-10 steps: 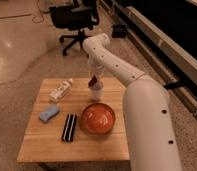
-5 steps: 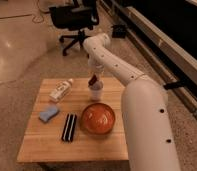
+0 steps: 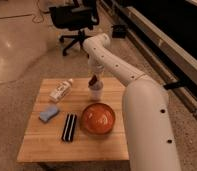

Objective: Place the pepper in the ceramic cup

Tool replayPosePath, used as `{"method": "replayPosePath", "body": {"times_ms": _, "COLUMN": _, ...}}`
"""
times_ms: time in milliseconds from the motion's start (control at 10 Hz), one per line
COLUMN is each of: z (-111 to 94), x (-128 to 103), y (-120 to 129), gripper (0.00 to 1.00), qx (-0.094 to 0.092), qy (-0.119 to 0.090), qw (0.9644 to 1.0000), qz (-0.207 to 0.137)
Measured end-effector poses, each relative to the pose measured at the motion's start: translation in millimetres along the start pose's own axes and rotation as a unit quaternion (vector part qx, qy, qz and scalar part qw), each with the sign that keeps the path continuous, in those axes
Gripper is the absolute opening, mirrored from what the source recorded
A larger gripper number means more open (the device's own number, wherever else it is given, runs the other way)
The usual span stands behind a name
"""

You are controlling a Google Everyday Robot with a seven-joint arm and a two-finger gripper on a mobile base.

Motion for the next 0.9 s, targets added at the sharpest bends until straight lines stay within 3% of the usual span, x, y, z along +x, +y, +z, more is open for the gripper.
{"method": "replayPosePath", "body": {"times_ms": 900, "z": 2.5, "x": -3.5, "y": -2.9, "gripper": 0.45, "qx": 0.000, "qy": -0.002, "qw": 1.0000, "qz": -0.004}}
